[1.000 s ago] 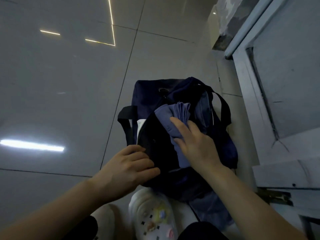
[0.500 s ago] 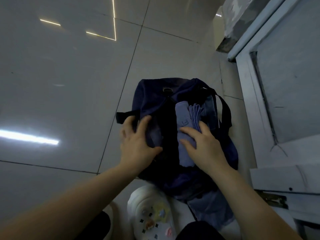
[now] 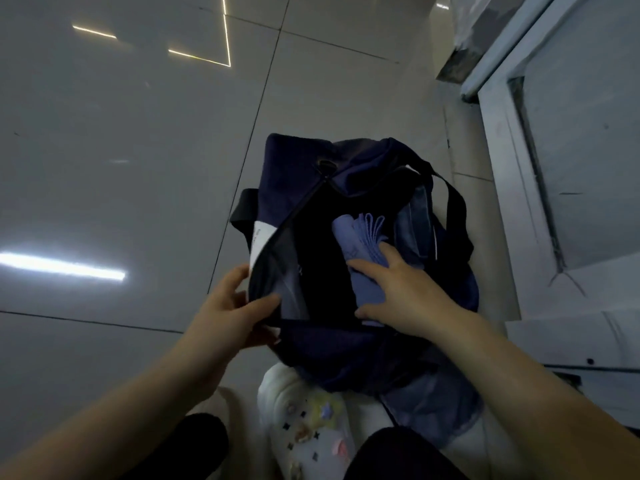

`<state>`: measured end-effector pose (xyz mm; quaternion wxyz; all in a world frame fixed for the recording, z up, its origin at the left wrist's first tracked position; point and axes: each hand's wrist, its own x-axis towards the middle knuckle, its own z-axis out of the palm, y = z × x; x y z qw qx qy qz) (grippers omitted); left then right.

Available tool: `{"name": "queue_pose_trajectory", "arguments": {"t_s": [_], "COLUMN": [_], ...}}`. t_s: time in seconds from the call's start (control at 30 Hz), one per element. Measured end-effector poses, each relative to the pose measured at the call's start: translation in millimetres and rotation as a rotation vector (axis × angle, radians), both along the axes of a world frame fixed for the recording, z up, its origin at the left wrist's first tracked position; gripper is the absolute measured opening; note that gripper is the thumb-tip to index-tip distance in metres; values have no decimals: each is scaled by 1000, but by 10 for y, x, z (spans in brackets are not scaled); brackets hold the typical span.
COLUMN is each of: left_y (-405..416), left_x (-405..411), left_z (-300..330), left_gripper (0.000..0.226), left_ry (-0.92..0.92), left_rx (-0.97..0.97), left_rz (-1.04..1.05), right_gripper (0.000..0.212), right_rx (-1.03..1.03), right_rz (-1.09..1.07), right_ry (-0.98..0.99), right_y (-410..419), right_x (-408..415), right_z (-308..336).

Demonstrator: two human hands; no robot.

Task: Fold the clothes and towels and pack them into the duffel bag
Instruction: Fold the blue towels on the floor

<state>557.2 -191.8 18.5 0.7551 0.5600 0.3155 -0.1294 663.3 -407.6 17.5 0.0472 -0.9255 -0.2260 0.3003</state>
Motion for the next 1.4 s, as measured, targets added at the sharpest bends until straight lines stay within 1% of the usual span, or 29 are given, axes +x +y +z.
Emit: {"name": "queue_pose_trajectory", "arguments": {"t_s": [0.03,0.1,0.2,0.3,0.37,0.4,0.5,0.53,0.6,0.7,0.77,0.83,0.9,0.93,0.97,1.0,1.03,1.07,1.1,1.13,1.17,1.3,1.37,1.4], "left_y": [48,118,205,266,310,329,340,334,333,314,240,130,55,39,38,49,66,86,108,130,150,120,91,97], "left_x": [-71,-172,-240,-254,-247,-245,-224,-212,-193,-210,-253,-278,-290,-297,-307,-323,-338,-358,-376,-392,-406,-434,-422,-417], "left_z": [14,-8,-41,1,35,46,66,77,110,147,161,166,150,132,112,85,65,52,41,31,16,-22,-36,-49], "left_gripper": [39,49,62,74,80,81,79,79,79,81,85,91,96,98,99,99,100,100,100,99,99,99,99,99], "left_ry": [-3,1,-13,-35,-19,-9,-10,-13,-7,1,-22,-41,-46,-47,-46,-43,-39,-30,-21,-14,-12,-24,-28,-29], "left_rx": [97,300,565,756,803,800,736,714,683,599,562,570,574,571,570,569,567,567,567,561,555,567,541,525], "left_rz": [-6,-36,-141,-236,-257,-263,-282,-289,-303,-307,-347,-434,-477,-480,-478,-479,-486,-496,-503,-502,-499,-512,-507,-500], "right_gripper": [79,78,78,74,64,57,45,46,56,65,69,69,60,54,49,46,45,48,52,57,61,76,74,70], "right_rx": [-1,5,16,-5,-20,-12,18,-5,-74,-248,-338,-373,-320,-241,-138,-39,43,48,-5,-96,-168,-289,-233,-197], "right_rz": [15,41,97,208,175,135,72,69,92,173,169,129,136,166,196,223,265,334,421,506,569,766,775,752], "right_ry": [5,-55,-119,-11,94,129,117,131,171,199,196,118,-77,-189,-258,-236,-160,-40,78,143,141,-4,-67,-16], "right_y": [39,142,312,442,480,480,427,412,379,337,306,260,229,236,251,278,298,314,305,291,259,269,251,266], "right_x": [-28,-106,-223,-289,-276,-260,-224,-221,-218,-178,-179,-234,-313,-334,-335,-318,-292,-260,-230,-196,-168,-193,-201,-191], "right_z": [5,-40,-149,-197,-216,-233,-271,-258,-244,-248,-239,-160,-64,-37,-45,-59,-85,-117,-175,-227,-296,-435,-514,-507]}}
